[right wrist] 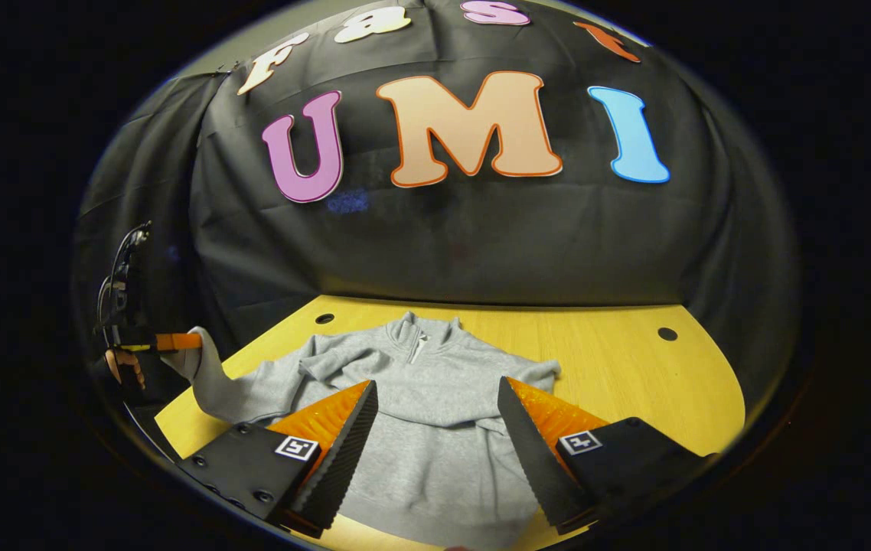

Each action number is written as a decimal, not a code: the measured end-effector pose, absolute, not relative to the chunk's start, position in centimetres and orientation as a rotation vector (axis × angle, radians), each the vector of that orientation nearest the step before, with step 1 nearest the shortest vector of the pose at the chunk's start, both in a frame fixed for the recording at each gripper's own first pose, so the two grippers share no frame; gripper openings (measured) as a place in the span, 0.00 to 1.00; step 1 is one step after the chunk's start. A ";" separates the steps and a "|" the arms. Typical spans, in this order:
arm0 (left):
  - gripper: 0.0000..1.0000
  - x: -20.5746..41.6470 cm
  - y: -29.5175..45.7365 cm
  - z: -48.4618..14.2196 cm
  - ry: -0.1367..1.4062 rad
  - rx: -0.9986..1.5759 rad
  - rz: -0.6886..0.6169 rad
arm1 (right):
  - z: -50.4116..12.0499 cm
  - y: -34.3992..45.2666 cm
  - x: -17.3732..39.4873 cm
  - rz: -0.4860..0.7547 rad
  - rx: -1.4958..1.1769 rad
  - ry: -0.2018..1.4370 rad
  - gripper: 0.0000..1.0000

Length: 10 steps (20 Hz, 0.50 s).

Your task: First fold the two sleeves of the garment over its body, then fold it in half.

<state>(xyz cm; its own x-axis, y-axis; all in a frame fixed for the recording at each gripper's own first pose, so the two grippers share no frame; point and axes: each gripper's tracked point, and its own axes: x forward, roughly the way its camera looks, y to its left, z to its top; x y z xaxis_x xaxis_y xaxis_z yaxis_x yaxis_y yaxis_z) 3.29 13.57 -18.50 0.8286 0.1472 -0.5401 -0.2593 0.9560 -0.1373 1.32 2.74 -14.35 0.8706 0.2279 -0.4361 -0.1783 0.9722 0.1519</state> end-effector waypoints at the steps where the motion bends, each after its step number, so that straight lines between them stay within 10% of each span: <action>1: 0.00 4.3 12.5 -18.1 0.547 -0.203 0.193 | -14.4 2.2 1.0 0.204 0.107 0.472 0.98; 10: 0.00 11.0 0.8 -14.3 0.473 -0.203 -0.033 | -15.2 -2.6 -2.2 0.132 0.110 0.498 0.98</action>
<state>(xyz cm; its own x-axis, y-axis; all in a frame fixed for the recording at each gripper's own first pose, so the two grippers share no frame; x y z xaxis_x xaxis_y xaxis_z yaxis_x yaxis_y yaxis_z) 11.04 0.83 -14.33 0.8903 -0.0781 -0.4487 -0.0158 0.9793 -0.2018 -2.24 -2.58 -15.17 0.8705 0.1530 -0.4678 -0.0995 0.9856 0.1370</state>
